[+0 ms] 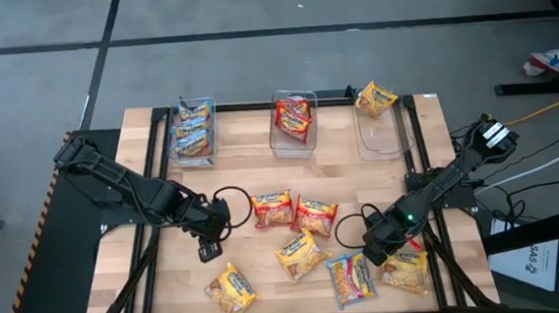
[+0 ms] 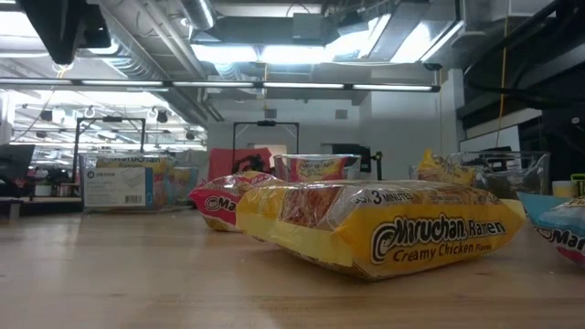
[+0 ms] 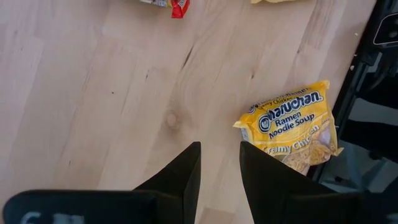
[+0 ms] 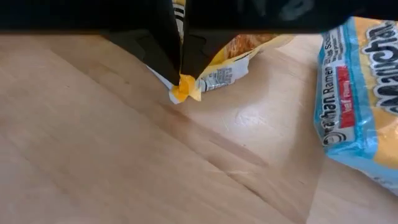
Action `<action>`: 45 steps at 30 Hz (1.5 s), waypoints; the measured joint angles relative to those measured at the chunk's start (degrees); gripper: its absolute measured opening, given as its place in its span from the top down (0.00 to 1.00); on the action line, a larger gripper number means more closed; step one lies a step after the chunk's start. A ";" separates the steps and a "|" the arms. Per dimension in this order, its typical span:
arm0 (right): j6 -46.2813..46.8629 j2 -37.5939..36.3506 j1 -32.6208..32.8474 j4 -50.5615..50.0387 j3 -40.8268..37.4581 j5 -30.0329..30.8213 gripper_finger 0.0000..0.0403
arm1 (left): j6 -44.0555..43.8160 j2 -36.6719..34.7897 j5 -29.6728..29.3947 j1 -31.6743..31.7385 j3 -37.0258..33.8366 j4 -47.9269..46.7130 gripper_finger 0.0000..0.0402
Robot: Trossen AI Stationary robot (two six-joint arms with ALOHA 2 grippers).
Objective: Sort Maruchan noodles
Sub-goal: Put the yellow noodle pack in the left transparent basket
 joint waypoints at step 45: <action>-39.84 -3.54 -29.77 -50.44 57.56 63.32 1.00 | 3.02 0.04 -5.10 0.00 0.00 -0.22 0.74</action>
